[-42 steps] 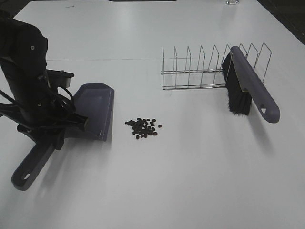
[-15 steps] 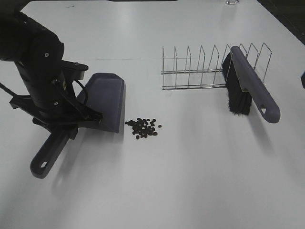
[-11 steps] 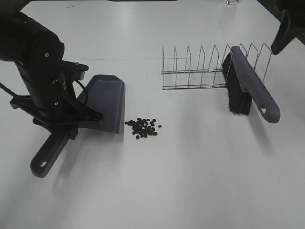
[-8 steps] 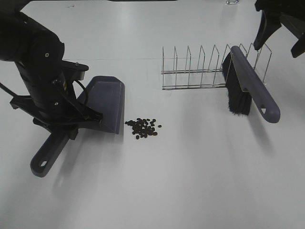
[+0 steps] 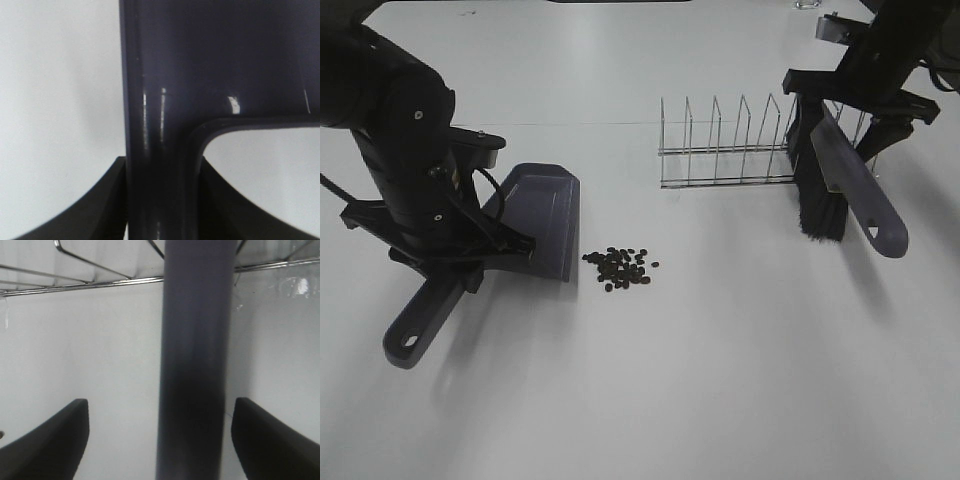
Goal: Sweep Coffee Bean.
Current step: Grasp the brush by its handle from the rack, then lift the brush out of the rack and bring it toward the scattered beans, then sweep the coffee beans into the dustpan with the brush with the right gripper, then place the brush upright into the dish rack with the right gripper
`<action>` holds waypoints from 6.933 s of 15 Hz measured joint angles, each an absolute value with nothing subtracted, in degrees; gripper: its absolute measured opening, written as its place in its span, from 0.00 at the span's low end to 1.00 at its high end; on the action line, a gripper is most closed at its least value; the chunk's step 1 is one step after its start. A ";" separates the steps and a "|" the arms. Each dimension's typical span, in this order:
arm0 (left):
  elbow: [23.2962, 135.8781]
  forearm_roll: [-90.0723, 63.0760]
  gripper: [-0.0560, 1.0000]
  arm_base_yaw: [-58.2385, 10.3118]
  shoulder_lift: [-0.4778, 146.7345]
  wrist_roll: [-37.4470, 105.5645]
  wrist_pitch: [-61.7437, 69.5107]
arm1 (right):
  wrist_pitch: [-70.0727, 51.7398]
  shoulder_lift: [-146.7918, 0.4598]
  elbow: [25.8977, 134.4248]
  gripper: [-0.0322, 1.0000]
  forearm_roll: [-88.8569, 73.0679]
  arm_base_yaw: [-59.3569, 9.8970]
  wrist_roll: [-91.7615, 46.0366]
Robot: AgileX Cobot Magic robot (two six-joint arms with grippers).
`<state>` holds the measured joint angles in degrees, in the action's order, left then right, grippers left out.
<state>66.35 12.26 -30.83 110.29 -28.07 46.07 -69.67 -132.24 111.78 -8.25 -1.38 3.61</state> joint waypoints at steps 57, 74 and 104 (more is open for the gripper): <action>57.58 19.82 0.37 -36.44 113.39 -32.14 42.91 | -64.74 -130.92 96.26 0.32 -0.92 -31.11 20.23; 57.58 18.28 0.37 -36.44 113.50 -32.14 42.69 | -61.99 -135.28 103.65 0.32 -30.83 -31.05 10.66; 57.70 17.07 0.37 -36.44 113.50 -31.91 41.25 | -70.07 -130.06 102.22 0.32 2.41 -29.16 9.28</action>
